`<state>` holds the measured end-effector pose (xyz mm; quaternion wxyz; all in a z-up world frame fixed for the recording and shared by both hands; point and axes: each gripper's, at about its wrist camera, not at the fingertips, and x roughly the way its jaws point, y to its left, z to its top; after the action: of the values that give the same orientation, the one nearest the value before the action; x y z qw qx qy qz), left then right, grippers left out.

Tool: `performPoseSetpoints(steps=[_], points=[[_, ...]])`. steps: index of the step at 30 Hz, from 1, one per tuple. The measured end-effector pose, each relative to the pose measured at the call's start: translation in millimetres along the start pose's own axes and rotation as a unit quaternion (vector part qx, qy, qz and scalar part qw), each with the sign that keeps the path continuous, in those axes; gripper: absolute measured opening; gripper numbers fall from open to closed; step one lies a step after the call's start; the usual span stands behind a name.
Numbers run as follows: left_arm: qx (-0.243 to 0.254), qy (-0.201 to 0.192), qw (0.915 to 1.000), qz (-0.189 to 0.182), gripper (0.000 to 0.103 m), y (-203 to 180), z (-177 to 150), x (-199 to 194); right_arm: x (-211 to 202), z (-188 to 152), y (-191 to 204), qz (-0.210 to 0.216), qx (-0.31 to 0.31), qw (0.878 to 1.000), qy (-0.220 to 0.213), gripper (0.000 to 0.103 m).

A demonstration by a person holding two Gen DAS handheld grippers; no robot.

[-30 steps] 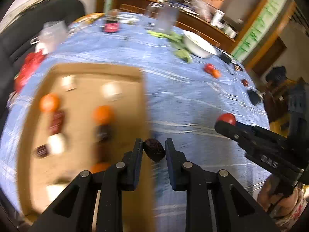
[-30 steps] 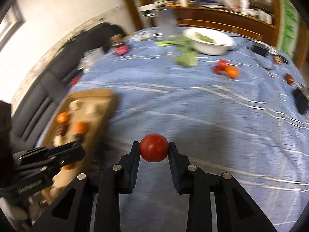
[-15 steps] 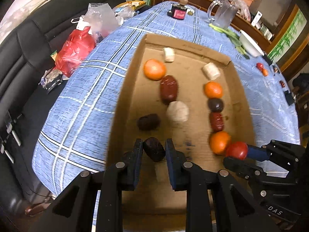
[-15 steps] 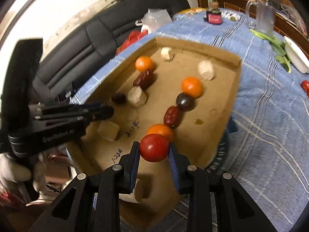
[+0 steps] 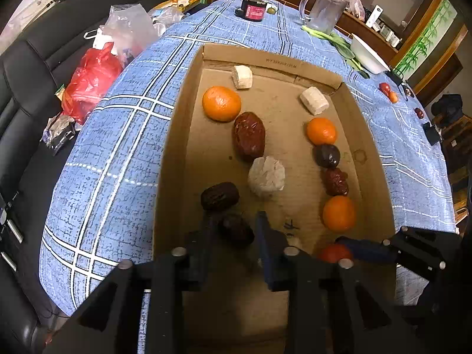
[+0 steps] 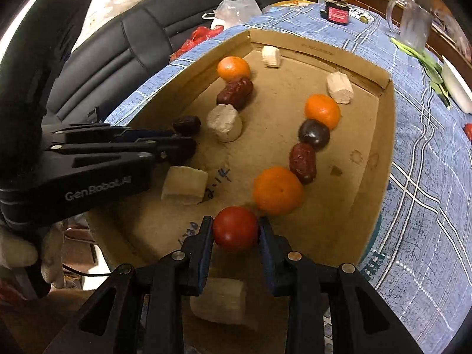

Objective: Organize fruits

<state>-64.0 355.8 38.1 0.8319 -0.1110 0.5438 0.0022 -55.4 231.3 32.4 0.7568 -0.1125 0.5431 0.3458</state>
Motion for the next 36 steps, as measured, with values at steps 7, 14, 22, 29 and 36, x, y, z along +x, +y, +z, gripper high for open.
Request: performPoseSetpoints(steps=[7,14,22,29,36], points=[[-0.027,-0.02,0.9994,-0.001,0.041,-5.9,-2.6,-23.9,-27.2,-2.5,3.1,0.004,-0.025,0.999,-0.036,0.051],[-0.035,-0.081,0.9955,0.033,0.045,-39.7,-16.4,-79.9,-75.4,-17.6,-7.4,-0.014,-0.024,0.996,-0.089,0.055],[-0.003,-0.17,0.9817,0.087,0.059,-95.9,-41.4,-140.1,-121.6,-47.6,-27.4,-0.042,-0.011,0.989,-0.141,0.07],[0.001,-0.312,0.9267,0.21,0.1,-134.8,-69.0,-198.9,-143.9,-69.2,-37.7,-0.039,-0.001,0.986,-0.16,0.072],[0.001,-0.359,0.8966,0.259,0.103,-160.9,-65.9,-216.2,-165.7,-76.6,-43.3,-0.056,0.015,0.981,-0.187,0.082]])
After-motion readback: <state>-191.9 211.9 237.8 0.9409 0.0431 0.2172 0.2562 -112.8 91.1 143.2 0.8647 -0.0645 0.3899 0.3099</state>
